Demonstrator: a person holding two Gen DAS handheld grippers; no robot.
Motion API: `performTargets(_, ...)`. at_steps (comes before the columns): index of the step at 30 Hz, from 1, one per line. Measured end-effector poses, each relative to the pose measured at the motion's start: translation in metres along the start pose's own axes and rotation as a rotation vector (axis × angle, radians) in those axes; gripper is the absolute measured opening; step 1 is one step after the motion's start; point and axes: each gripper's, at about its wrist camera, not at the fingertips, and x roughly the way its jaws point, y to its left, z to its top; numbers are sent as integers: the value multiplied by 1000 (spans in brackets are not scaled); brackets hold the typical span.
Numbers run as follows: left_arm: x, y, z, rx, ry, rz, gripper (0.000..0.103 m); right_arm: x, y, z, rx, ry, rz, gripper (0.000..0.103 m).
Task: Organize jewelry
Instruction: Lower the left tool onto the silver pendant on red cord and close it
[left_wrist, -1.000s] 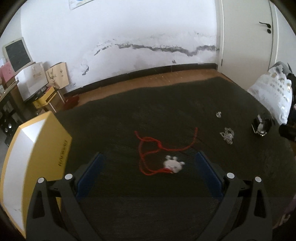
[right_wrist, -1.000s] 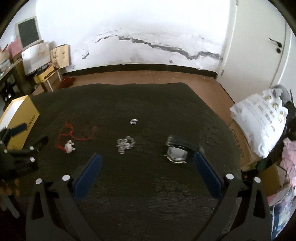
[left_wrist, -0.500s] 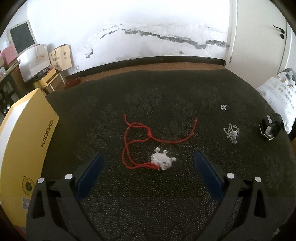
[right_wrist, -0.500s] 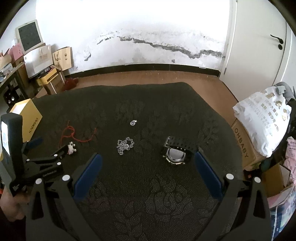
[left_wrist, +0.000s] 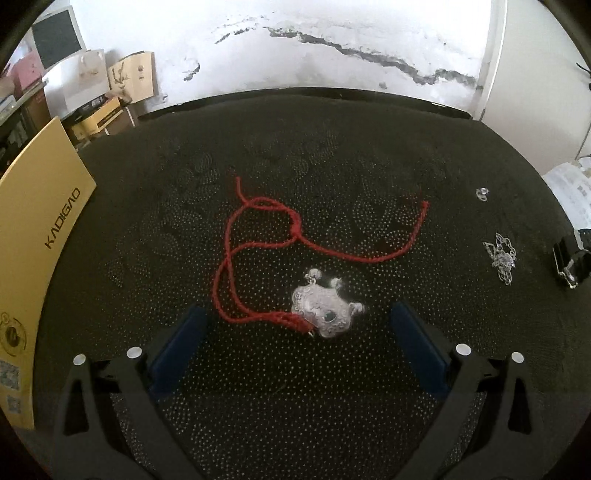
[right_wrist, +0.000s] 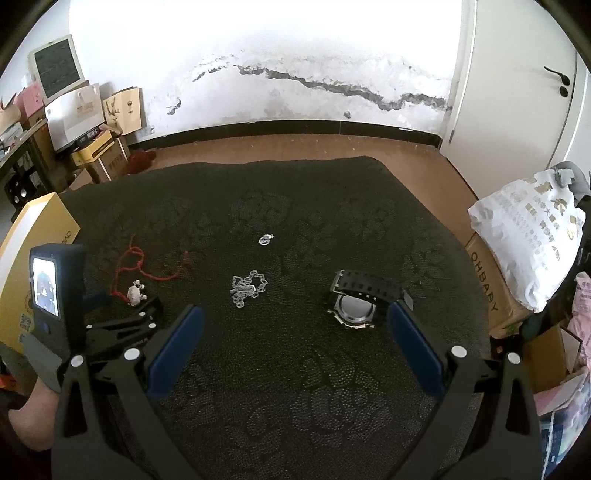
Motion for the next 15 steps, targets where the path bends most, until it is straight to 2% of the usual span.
performTargets(3,-1,-2,-1,-1,-4,-2,96,2,-4,0,4,3,2,97)
performTargets(4,-2,-2,-2,2,-9,-5,91,3,-5,0,6,4,-1,96)
performTargets(6,-6,-5,0,28,-25,-14,73,4,-8,-1,14,7,-4,97)
performTargets(7,-9,-8,-1,43,-33,-17,59,5,-9,-1,18,8,-7,97)
performTargets(9,-11,-16,-2,80,-38,-31,44,7,-15,-1,30,9,-14,97)
performTargets(10,-13,-18,-2,91,-41,-33,32,8,-17,-1,39,10,-16,97)
performTargets(15,-13,-12,1,80,-17,-51,31,14,-25,-3,55,23,-33,97)
